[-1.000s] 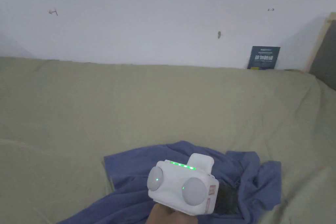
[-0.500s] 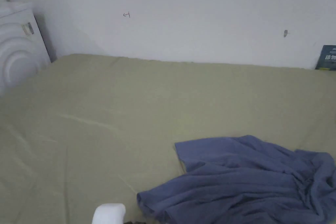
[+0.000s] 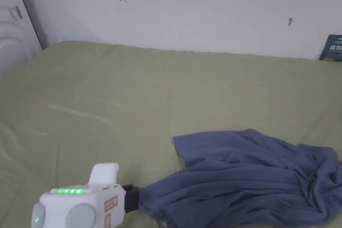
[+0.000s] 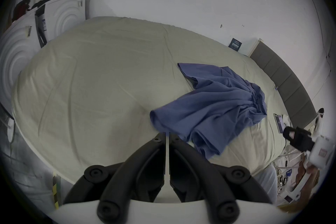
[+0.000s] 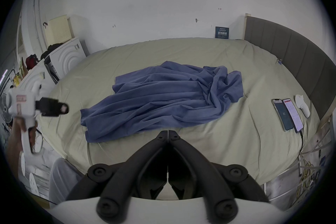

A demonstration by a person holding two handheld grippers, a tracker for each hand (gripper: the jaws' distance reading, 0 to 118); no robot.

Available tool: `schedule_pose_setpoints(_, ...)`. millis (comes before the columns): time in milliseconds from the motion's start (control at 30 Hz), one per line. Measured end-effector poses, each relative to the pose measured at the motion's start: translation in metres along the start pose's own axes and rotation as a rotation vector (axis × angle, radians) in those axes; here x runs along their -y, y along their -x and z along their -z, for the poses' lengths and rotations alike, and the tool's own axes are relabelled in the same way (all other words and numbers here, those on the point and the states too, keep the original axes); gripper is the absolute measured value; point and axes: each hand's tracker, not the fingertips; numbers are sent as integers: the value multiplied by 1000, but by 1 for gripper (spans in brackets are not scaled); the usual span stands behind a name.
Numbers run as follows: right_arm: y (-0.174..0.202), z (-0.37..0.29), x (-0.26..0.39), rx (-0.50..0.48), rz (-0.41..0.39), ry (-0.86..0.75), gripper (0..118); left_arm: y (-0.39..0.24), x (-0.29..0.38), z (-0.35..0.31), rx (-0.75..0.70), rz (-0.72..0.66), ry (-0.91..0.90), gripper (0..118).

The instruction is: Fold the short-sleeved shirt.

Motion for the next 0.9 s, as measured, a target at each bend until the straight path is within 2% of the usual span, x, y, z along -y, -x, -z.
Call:
schedule_pose_setpoints(33,0,2,0,-1,-2,4,0,0,-7,13,-22,20,33,118)
schedule_pose_setpoints(67,0,4,0,-4,-5,9,0,-1,-12,29,-55,34,88,115)
schedule_pose_setpoints(100,0,5,0,-6,-7,13,0,3,-16,46,-48,50,43,114)
schedule_pose_setpoints(200,-3,6,1,-11,-6,25,0,-3,-15,89,-113,93,138,114)
schedule_pose_setpoints(333,-10,9,6,-4,6,42,0,9,-15,115,-106,131,223,114)
schedule_pose_setpoints(400,-12,9,7,-4,21,53,0,-22,-4,108,-156,218,250,114)
schedule_pose_setpoints(467,-11,9,8,-11,23,62,0,-33,5,96,-180,235,194,113)
schedule_pose_setpoints(500,-11,8,9,-12,20,61,0,-30,5,100,-162,224,216,110)
schedule_pose_setpoints(567,-10,8,10,-17,19,61,0,-30,4,93,-159,245,211,92)
schedule_pose_setpoints(600,-10,9,11,-25,23,64,0,-30,3,89,-127,249,215,74)
schedule_pose_setpoints(667,-10,11,12,-29,20,66,0,-38,5,70,-126,255,179,3)
schedule_pose_setpoints(900,-25,10,-11,9,28,52,0,-22,-4,71,-83,169,176,1)
